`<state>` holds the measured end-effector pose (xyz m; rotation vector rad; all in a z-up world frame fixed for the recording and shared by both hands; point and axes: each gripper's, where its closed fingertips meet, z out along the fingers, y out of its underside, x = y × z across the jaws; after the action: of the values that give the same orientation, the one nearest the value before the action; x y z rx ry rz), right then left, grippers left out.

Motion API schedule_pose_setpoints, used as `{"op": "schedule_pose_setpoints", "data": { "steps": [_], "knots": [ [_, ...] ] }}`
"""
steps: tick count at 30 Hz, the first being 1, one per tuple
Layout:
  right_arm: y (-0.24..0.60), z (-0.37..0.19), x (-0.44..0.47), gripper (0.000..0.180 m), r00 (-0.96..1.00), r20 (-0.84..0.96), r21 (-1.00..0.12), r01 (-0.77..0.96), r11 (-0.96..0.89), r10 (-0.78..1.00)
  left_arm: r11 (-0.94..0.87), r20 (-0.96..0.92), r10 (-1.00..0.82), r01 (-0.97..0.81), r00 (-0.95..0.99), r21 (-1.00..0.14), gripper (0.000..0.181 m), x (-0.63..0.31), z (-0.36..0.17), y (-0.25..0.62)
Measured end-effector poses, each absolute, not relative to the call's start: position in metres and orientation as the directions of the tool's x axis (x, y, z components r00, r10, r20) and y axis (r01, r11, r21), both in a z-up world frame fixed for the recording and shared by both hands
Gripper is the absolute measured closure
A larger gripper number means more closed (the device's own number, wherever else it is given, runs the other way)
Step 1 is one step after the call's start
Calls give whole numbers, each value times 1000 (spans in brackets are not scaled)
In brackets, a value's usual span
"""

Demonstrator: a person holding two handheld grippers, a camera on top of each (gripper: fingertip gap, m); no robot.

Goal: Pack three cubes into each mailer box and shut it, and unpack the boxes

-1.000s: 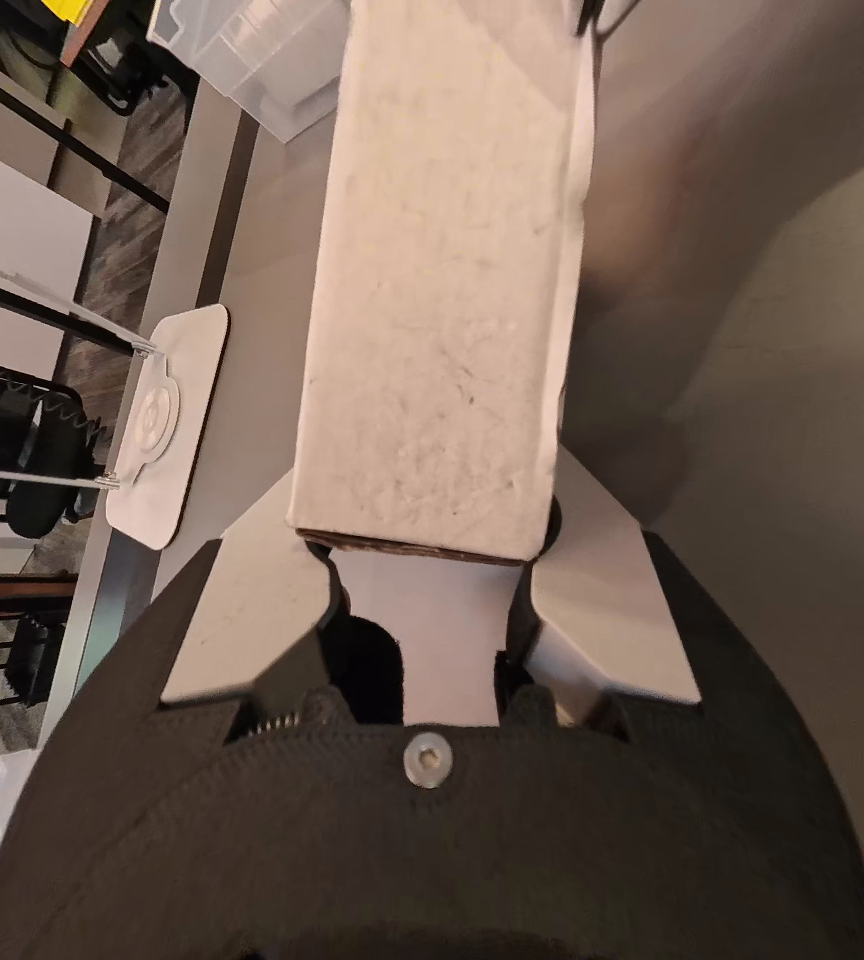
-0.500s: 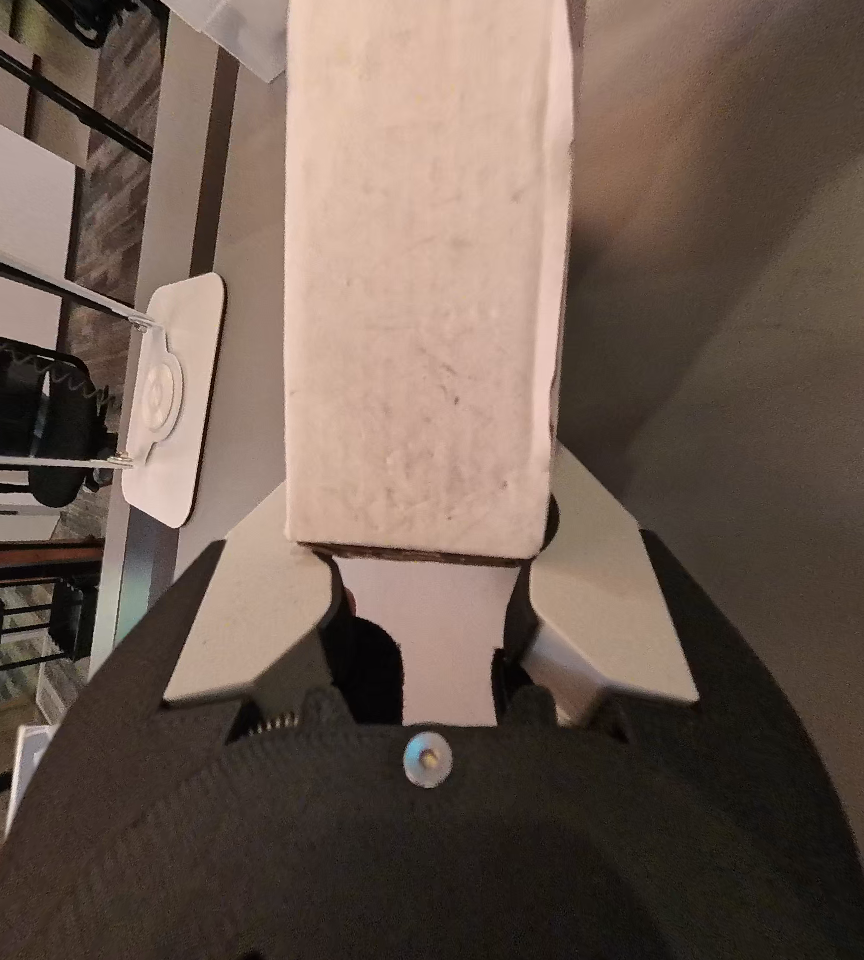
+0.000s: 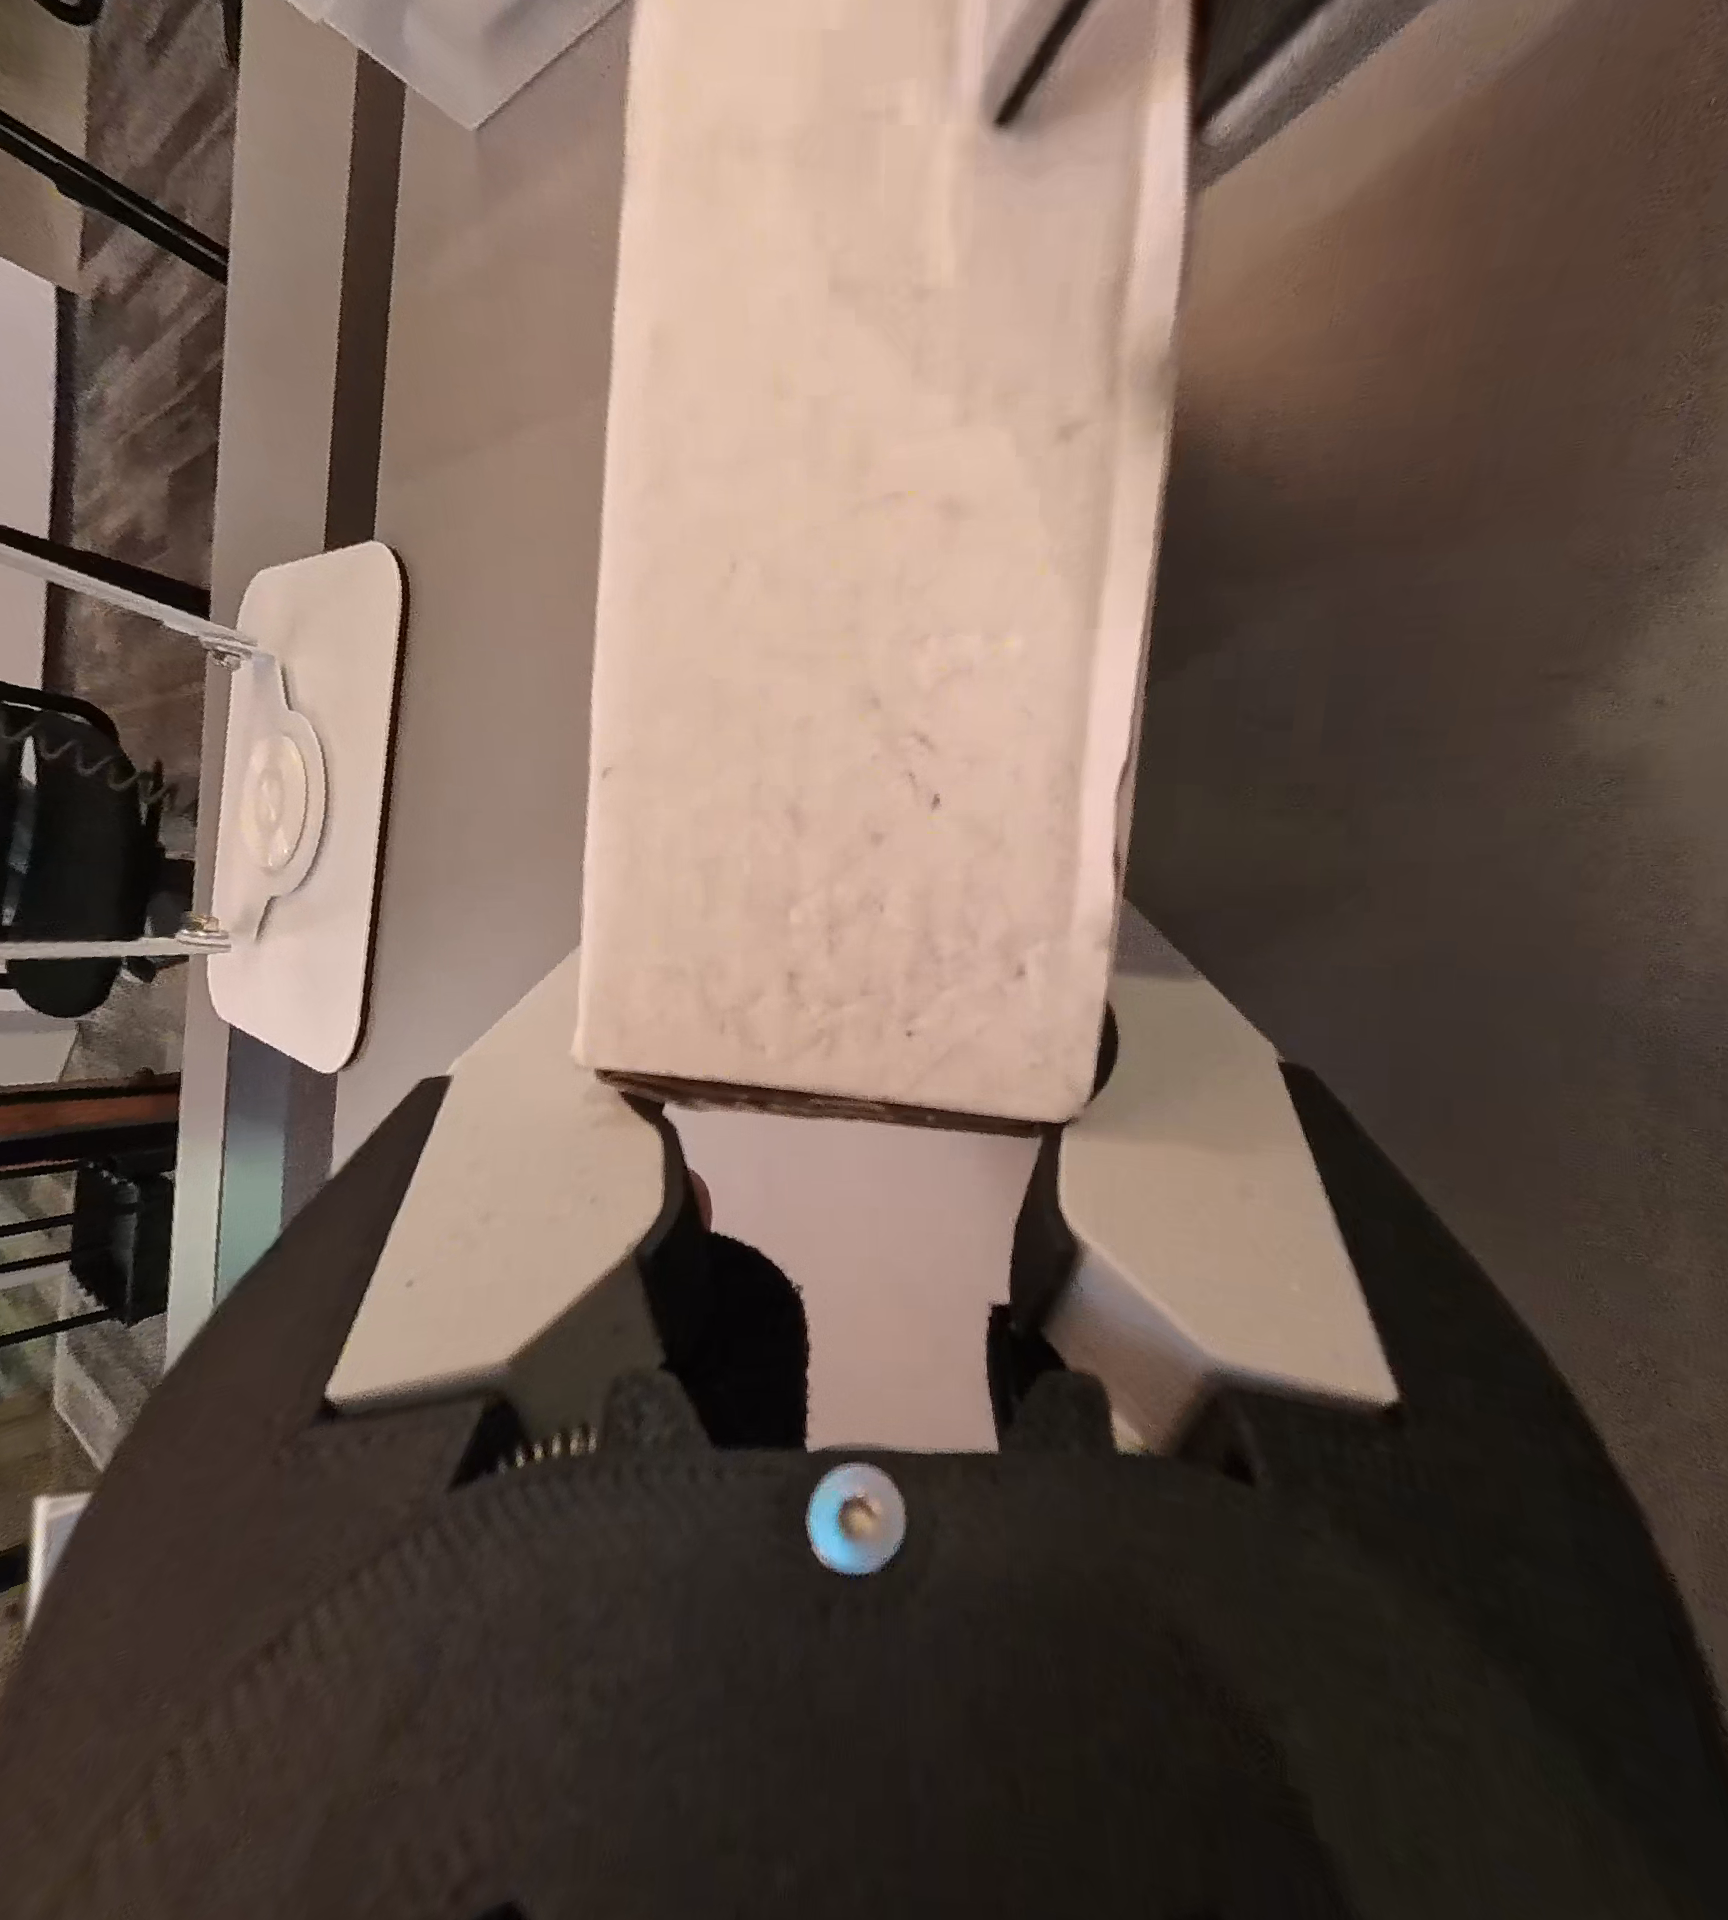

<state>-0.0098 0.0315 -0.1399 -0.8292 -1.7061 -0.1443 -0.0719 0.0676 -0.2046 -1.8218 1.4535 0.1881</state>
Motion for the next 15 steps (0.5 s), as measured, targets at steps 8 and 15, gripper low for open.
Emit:
{"op": "schedule_pose_setpoints", "data": {
  "steps": [8, 15],
  "knots": [
    [45, -136, -16, 176, -55, 991, -55, 673, 738, 123, -71, -534, -769, -877, 351, -474, 112, -72, -205, 71],
    [56, -131, -21, 178, 17, 968, -192, 689, 699, 248, -111, -513, -764, -864, 390, -491, 112, -74, -204, 73]
  ]
}}
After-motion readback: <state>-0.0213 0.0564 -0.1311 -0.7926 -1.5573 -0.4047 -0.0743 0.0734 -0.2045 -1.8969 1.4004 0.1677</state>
